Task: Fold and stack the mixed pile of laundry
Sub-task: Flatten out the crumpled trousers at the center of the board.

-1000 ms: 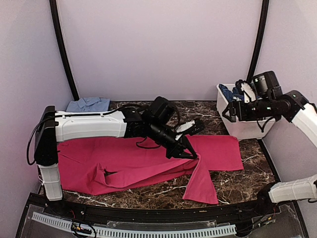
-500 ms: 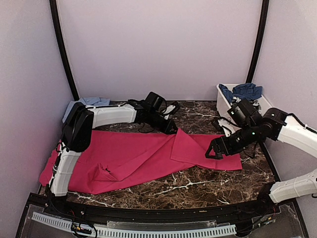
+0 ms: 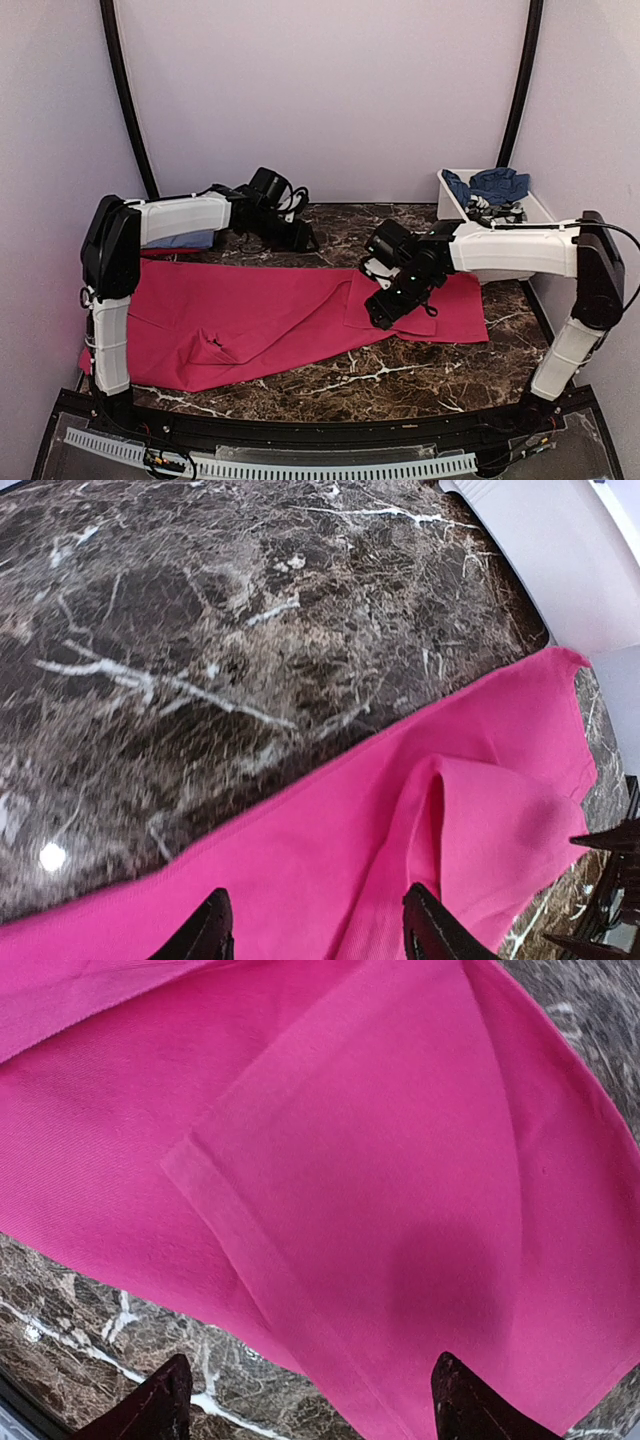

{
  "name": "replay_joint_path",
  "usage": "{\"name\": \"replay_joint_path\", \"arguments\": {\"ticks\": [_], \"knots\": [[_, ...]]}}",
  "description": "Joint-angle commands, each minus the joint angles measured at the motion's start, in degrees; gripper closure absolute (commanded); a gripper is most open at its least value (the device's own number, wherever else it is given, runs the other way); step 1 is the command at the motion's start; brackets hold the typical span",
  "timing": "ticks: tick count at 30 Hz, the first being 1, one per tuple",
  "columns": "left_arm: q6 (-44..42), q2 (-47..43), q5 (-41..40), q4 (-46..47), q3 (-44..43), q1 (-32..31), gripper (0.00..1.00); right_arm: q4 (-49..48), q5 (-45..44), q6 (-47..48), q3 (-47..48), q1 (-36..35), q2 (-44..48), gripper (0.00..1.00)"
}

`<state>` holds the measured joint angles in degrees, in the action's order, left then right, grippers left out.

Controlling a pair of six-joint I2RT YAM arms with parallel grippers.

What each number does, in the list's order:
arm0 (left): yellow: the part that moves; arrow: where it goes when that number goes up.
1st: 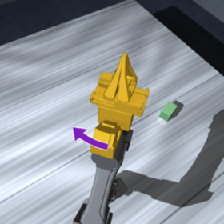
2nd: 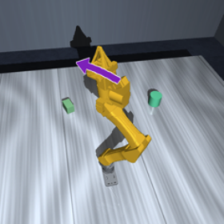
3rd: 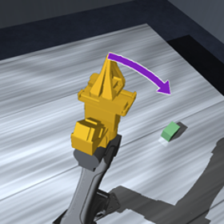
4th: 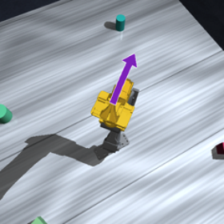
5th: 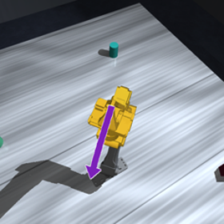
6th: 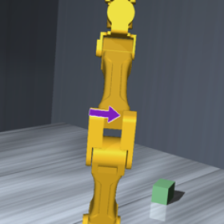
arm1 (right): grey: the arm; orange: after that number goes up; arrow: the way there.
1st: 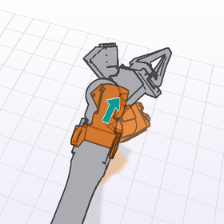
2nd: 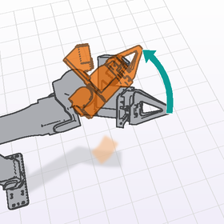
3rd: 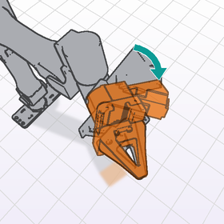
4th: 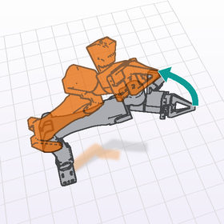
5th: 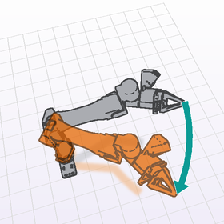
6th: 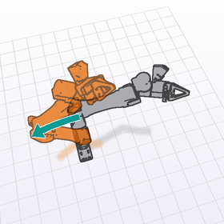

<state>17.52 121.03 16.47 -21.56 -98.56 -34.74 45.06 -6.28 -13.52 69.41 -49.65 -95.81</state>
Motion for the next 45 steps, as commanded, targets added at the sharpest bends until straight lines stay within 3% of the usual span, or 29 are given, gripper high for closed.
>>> {"name": "replay_joint_path", "arguments": {"ticks": [1,7,15,18,27,33,38,45], "knots": [[2.9,-14.8,-3.1,0.0,9.7,-0.4,0.43,-2.1,-5.2,4.9,6.0,-2.6,-5.3,0.20],[4.2,-23.6,-2.5,2.3,20.7,-0.2,0.43,-2.9,-4.9,6.7,11.0,-3.0,-13.8,0.14],[4.0,-26.8,-3.7,2.4,22.6,-0.2,0.42,-3.3,-4.8,7.3,12.6,-3.6,-21.4,0.11],[3.7,-27.1,-3.7,2.3,22.5,-0.1,0.42,-3.4,-5.2,6.3,11.7,-2.8,-21.3,0.23],[1.9,-27.9,-3.8,2.7,24.6,-0.1,0.43,0.9,-12.6,5.3,12.3,1.0,-10.3,0.98],[-0.8,-32.5,-4.0,5.1,29.3,-0.8,0.46,3.6,-15.0,5.7,12.5,4.6,-0.9,1.00],[-6.5,-37.4,-10.7,7.1,34.7,-7.7,0.46,5.9,-15.4,5.3,13.4,8.6,6.7,1.00],[-7.6,-35.8,-13.3,3.2,37.2,-14.5,0.49,10.9,-16.7,2.8,15.1,11.9,17.5,1.00]]}}
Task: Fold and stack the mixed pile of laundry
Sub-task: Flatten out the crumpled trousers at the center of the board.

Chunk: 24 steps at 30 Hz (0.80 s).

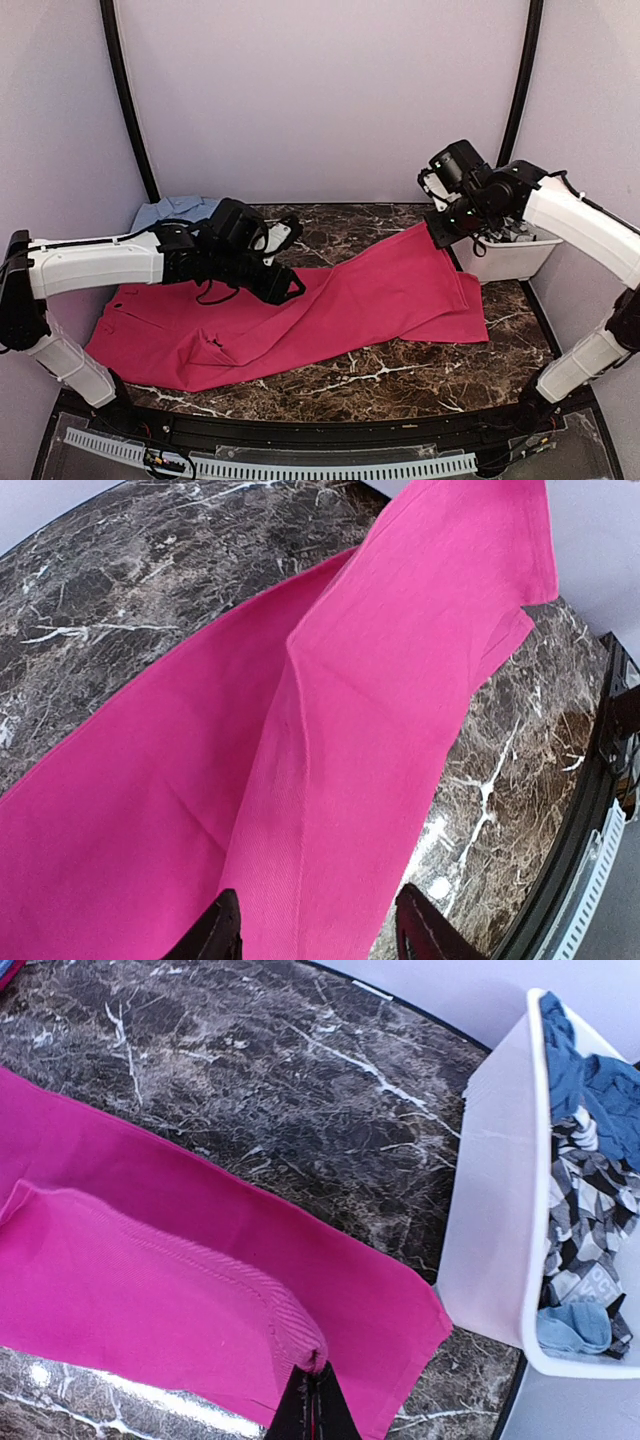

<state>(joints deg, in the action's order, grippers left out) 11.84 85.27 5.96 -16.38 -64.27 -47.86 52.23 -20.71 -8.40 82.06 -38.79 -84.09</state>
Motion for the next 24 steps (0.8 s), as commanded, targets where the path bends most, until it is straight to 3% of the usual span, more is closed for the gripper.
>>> {"name": "replay_joint_path", "arguments": {"ticks": [1,4,8,14,24], "knots": [[-1.8,-0.6,-2.4,-2.0,3.6,-1.9,0.50,4.9,-2.8,-2.9,2.7,1.1,7.0,1.00],[-2.7,-3.0,-2.2,-1.8,6.8,-3.6,0.49,8.7,-2.9,-4.9,3.2,1.5,10.2,1.00],[-5.0,-5.8,-9.2,-3.4,9.4,-8.3,0.39,11.1,-0.5,-8.2,2.5,1.4,14.5,1.00],[-0.4,-3.1,-19.1,-14.6,7.7,-8.5,0.29,14.0,3.9,-14.6,0.5,1.2,19.6,1.00],[0.2,2.6,-14.8,-32.4,1.6,-7.8,0.28,18.9,1.7,-19.6,-1.5,0.9,21.8,1.00]]}}
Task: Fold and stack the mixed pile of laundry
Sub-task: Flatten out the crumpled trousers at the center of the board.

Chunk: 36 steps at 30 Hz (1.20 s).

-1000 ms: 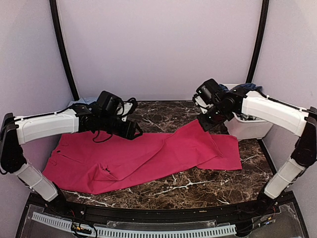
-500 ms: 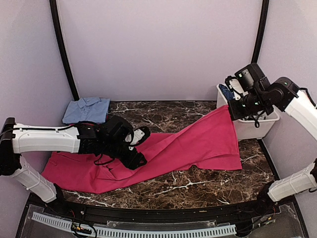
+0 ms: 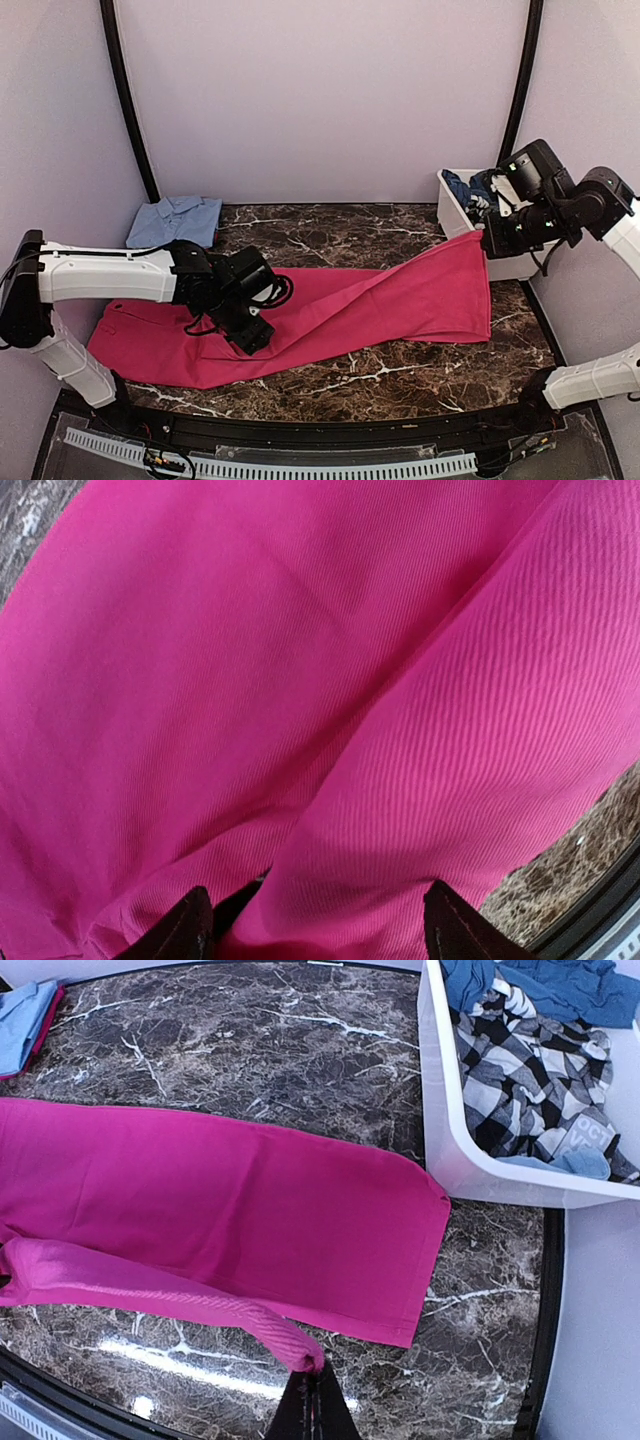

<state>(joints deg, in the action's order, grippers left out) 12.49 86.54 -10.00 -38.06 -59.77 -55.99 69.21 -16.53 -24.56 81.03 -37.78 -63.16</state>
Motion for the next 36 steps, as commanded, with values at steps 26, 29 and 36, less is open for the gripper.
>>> {"name": "replay_joint_path", "arguments": {"ticks": [26,29,36], "knots": [[-7.3,9.9,5.8,-22.0,-11.3,-3.3,0.34,10.5,-3.7,-11.1,-3.1,-1.2,5.6,1.00],[-9.2,10.2,6.0,-22.8,-12.0,-7.2,0.31,11.1,-4.0,-11.2,-3.0,-1.2,6.3,1.00],[-11.8,2.1,5.3,-21.6,-11.4,-9.7,0.29,9.3,-2.2,-10.3,-5.0,-1.5,6.1,1.00]]}}
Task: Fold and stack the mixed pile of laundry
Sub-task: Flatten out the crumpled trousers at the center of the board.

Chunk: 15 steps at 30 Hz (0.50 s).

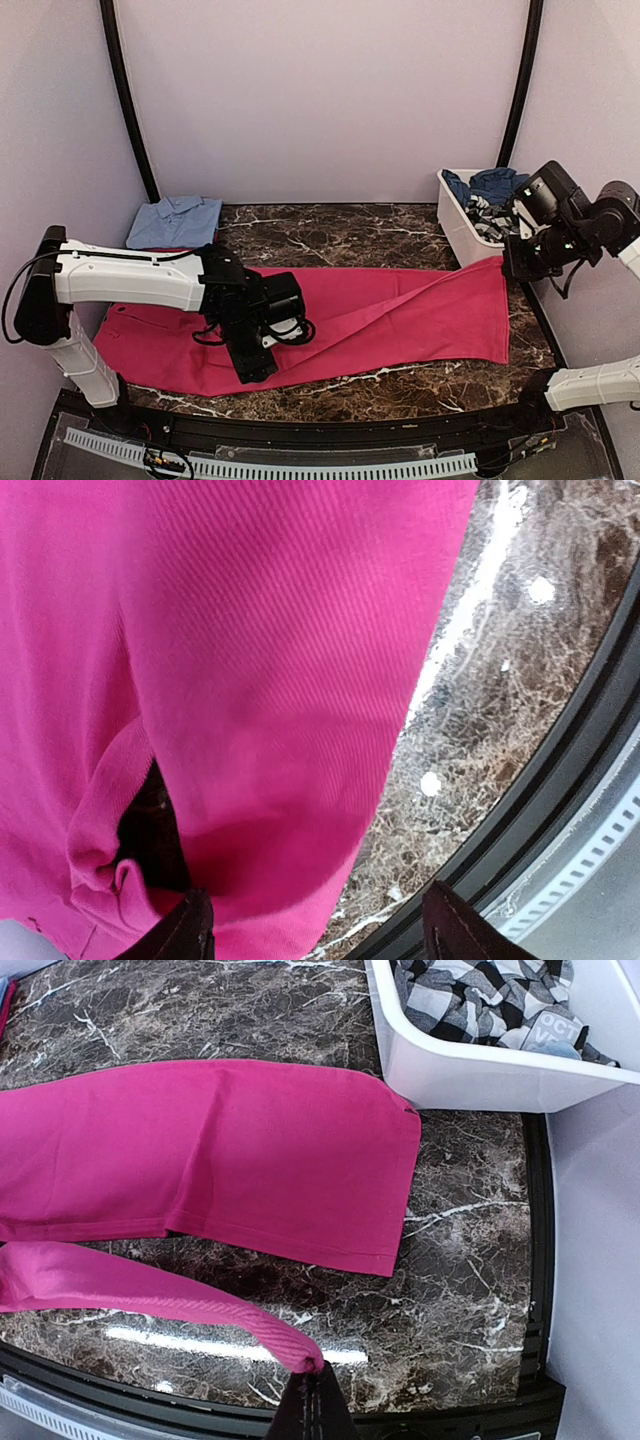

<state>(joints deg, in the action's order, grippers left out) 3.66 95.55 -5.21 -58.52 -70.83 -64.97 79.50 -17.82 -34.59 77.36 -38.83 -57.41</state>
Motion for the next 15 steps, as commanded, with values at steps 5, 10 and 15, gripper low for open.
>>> {"name": "replay_joint_path", "arguments": {"ticks": [5,10,15], "knots": [[-6.8,-7.4,1.6,-1.9,-0.8,-1.6,0.32,-1.5,-0.6,-0.5,-2.5,-0.8,1.1,1.00],[-10.7,-3.4,-2.3,-0.1,1.6,-1.8,0.34,-0.8,-0.9,-0.6,-2.6,-0.8,2.3,1.00],[-12.3,-2.1,-1.6,3.2,3.8,-2.3,0.39,-0.8,-0.2,-0.3,-3.4,-0.9,2.7,1.00]]}}
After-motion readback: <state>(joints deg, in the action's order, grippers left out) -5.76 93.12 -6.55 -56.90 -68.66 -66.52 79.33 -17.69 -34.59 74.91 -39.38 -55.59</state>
